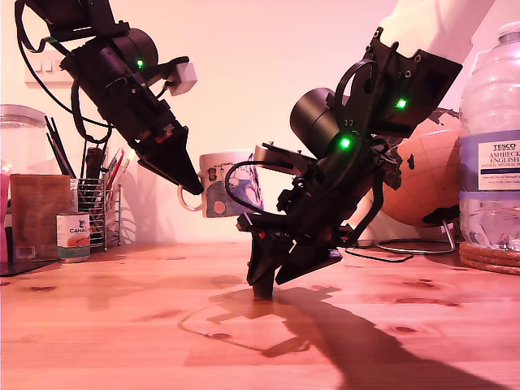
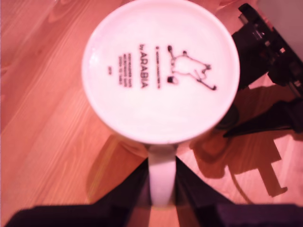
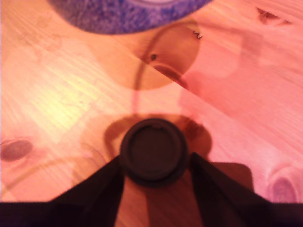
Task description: Lift the coffee cup and remove the coffee capsule that is hidden under it
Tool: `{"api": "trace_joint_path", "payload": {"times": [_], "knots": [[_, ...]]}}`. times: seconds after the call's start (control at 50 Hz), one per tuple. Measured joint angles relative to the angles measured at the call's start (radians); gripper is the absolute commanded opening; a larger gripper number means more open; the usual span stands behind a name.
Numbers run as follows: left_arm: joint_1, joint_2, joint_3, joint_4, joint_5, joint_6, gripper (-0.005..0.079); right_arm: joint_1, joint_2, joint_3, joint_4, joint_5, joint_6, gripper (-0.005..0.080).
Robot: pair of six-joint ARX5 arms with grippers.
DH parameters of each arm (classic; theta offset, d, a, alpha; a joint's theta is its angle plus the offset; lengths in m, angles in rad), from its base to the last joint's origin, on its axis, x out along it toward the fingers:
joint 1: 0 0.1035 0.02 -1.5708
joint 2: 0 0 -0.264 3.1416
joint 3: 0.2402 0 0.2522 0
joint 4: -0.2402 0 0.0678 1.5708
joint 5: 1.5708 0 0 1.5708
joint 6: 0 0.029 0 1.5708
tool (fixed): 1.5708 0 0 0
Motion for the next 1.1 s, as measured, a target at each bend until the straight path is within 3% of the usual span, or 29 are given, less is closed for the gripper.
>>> {"api": "trace_joint_path", "payload": {"times": [0.1,0.16,0.66,1.1], "knots": [[0.0,0.0,0.0,0.0,0.0,0.0,-0.0024,0.0,0.0,0.0,0.0,-0.016,0.0,0.0105],[0.0,0.0,0.0,0.0,0.0,0.0,-0.0024,0.0,0.0,0.0,0.001,-0.016,0.0,0.0066],[0.0,0.0,0.0,0.0,-0.002,-0.001,-0.0024,-0.017,-0.018,0.0,-0.019,0.037,0.001,0.0115],[0.0,0.0,0.0,0.002,-0.002,-0.001,-0.0024,-0.126,-0.049,0.0,-0.102,0.068,-0.001,0.0115]]}}
